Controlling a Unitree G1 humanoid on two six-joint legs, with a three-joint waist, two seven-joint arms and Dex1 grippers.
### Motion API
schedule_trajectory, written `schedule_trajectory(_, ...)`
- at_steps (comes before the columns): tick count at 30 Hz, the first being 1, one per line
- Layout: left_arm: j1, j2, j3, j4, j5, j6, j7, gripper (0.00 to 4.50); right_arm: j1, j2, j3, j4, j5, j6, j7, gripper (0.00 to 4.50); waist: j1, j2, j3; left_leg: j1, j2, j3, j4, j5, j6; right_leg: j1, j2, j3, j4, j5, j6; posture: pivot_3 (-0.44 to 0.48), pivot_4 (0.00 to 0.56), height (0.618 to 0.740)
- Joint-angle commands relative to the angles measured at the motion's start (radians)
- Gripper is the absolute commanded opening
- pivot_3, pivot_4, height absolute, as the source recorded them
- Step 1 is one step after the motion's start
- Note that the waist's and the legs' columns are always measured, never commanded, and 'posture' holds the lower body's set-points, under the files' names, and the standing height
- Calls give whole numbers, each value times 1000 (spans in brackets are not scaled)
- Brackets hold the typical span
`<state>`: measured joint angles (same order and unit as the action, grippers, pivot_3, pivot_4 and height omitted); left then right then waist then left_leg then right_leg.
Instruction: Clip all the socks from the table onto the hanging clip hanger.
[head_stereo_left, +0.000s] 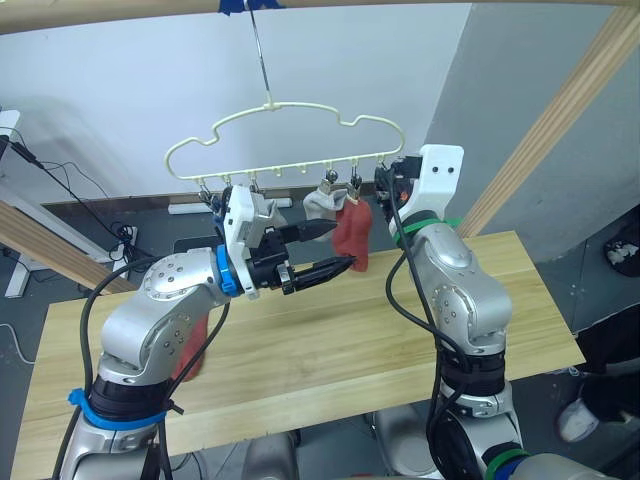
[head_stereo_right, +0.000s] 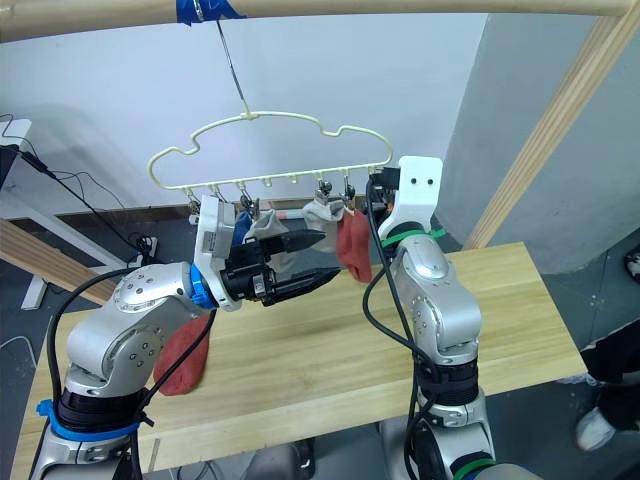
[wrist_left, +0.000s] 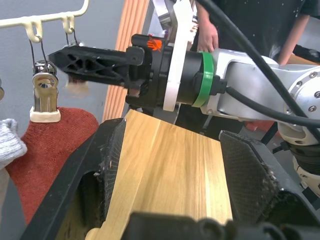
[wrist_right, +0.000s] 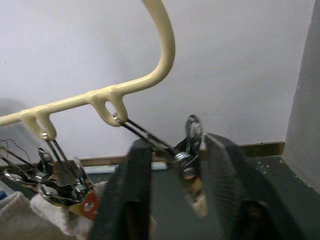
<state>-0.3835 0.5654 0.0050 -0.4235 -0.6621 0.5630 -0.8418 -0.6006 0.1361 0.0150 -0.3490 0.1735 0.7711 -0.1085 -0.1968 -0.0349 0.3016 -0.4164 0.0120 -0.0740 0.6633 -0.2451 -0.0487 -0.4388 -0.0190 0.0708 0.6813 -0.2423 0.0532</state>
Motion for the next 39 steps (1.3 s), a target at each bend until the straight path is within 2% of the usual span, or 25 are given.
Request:
schedule_trajectory(1, 3, -1, -4, -26, 2, -20, -8, 3322, 2, 57, 14, -57, 28, -19, -8, 268, 0, 0, 0, 0, 0, 0, 0, 0, 0, 0, 0, 0, 0, 0, 0, -265, 240, 735)
schedule_trajectory(2, 6, -1, -4, -26, 4, -22, -9, 3322, 2, 53, 18, -58, 30, -21, -7, 144, 0, 0, 0, 0, 0, 0, 0, 0, 0, 0, 0, 0, 0, 0, 0, -265, 240, 735)
schedule_trajectory(15, 24, -1, -2, -21, 24, -38, -12, 3322, 10, 25, 44, -56, 10, -25, -4, 148, 0, 0, 0, 0, 0, 0, 0, 0, 0, 0, 0, 0, 0, 0, 0, -263, 239, 735)
schedule_trajectory(16, 25, 0, -2, -20, 25, -40, -12, 3322, 10, 21, 44, -54, 7, -22, -5, 886, 0, 0, 0, 0, 0, 0, 0, 0, 0, 0, 0, 0, 0, 0, 0, -260, 237, 735)
schedule_trajectory(17, 25, 0, -3, -19, 26, -41, -13, 3322, 10, 18, 45, -53, 6, -20, -5, 1112, 0, 0, 0, 0, 0, 0, 0, 0, 0, 0, 0, 0, 0, 0, 0, -260, 237, 735)
schedule_trajectory(20, 26, 1, -3, -19, 28, -43, -12, 3322, 5, 10, 48, -50, -3, -18, -7, 2173, 0, 0, 0, 0, 0, 0, 0, 0, 0, 0, 0, 0, 0, 0, 0, -260, 237, 735)
schedule_trajectory(39, 23, -3, -5, -10, 40, -46, -19, 3322, 6, 25, 42, -33, 5, -23, -15, 2173, 0, 0, 0, 0, 0, 0, 0, 0, 0, 0, 0, 0, 0, 0, 0, -261, 229, 735)
